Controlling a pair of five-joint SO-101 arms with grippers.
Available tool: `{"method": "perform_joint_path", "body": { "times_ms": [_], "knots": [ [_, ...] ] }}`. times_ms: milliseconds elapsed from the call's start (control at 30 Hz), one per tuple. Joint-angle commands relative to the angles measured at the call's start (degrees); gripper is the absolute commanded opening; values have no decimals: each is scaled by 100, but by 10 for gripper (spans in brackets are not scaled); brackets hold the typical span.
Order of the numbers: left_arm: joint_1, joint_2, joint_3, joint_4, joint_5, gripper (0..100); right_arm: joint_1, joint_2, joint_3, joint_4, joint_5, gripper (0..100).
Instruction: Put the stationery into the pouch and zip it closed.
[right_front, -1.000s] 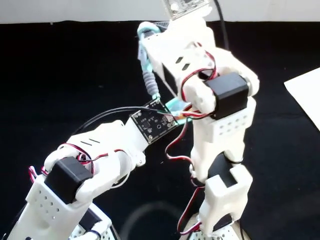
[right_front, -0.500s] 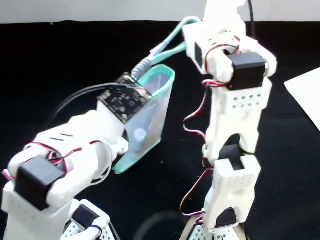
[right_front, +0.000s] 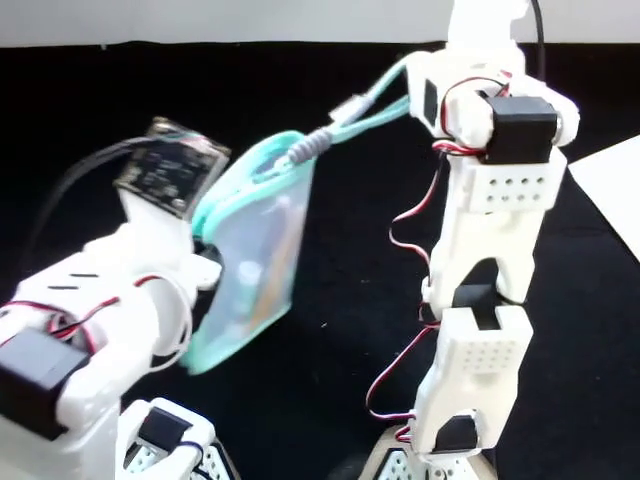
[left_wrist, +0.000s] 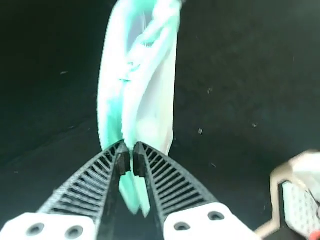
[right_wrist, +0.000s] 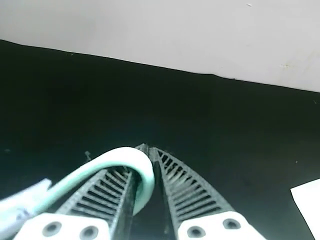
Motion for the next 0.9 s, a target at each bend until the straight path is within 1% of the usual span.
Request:
{"method": "perform_joint_path", "body": {
  "times_ms": [0, 100, 200, 400, 467, 533, 600, 700, 767, 867],
  "knots": [
    [-462, -22, -497, 70, 97, 7, 251, -22, -145, 22, -62, 8],
    [-725, -22, -549, 79, 105, 7, 374, -22, -119, 22, -62, 8],
    [-840, -31, -549, 88, 105, 7, 426, -22, -136, 4, -62, 8],
    [-822, -356, -356, 88, 88, 7, 409, -66, -171, -48, -62, 8],
    [-822, -514, -180, 88, 70, 7, 338, -92, -224, -277, -149, 8],
    [-822, -655, -13, 79, 70, 7, 268, -84, -611, -505, -316, 8],
    [-822, -734, 119, 53, 70, 7, -22, -75, -1121, -690, -316, 7],
    [-822, -804, 312, 53, 62, 7, -514, -75, -1771, -884, -114, 7],
    [-822, -804, 409, 44, 88, 7, -840, -92, -1895, -963, 35, 7],
    [-822, -804, 558, 44, 79, 9, -1244, -356, -1895, -971, 26, 7]
  ]
}}
